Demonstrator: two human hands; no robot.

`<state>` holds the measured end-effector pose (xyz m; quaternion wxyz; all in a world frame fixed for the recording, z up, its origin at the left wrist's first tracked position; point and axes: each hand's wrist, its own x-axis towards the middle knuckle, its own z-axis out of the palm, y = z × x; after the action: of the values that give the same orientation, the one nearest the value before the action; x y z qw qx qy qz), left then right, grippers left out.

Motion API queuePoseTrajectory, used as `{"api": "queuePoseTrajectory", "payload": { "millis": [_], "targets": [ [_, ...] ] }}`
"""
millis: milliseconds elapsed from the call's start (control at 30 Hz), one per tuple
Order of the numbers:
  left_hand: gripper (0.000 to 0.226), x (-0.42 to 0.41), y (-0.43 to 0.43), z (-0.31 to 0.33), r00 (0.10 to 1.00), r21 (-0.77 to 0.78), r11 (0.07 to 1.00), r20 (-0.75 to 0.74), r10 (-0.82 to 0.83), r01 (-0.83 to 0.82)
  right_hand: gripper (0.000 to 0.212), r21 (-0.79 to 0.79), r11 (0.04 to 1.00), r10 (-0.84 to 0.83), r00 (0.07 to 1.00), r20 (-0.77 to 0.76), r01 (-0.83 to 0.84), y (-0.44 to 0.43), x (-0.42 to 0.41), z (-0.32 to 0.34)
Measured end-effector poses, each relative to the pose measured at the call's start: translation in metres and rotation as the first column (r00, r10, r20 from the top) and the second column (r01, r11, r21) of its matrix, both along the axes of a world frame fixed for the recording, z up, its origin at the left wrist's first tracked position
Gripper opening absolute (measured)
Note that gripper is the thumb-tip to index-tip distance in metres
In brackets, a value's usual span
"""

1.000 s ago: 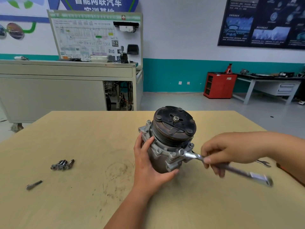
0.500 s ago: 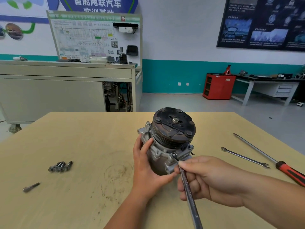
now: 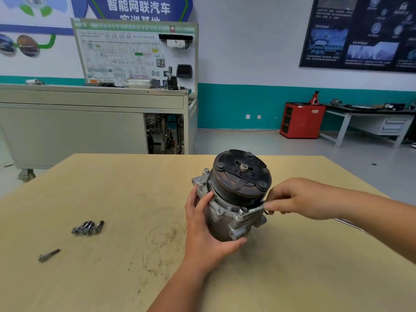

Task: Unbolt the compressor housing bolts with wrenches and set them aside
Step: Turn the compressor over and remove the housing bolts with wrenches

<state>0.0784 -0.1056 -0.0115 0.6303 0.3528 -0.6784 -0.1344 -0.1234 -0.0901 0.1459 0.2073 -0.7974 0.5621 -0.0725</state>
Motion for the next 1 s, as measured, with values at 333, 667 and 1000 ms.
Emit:
{"api": "queuePoseTrajectory", "payload": {
  "millis": [333,667,1000],
  "targets": [
    [0.102,0.000,-0.002,-0.002,1.000,-0.014,1.000,0.001,0.013,-0.013,0.026,0.572,0.804,-0.234,0.795,0.560,-0.166,0.046,0.007,-0.025],
    [0.096,-0.001,0.001,0.001,1.000,-0.022,1.000,-0.025,0.006,-0.006,0.030,0.611,0.781,-0.392,0.660,0.641,-0.130,0.060,0.044,-0.029],
    [0.101,0.000,-0.002,-0.001,1.000,-0.021,1.000,-0.003,0.002,-0.002,0.036,0.590,0.805,-0.183,0.924,0.337,-0.056,0.037,0.029,-0.012]
  ]
}}
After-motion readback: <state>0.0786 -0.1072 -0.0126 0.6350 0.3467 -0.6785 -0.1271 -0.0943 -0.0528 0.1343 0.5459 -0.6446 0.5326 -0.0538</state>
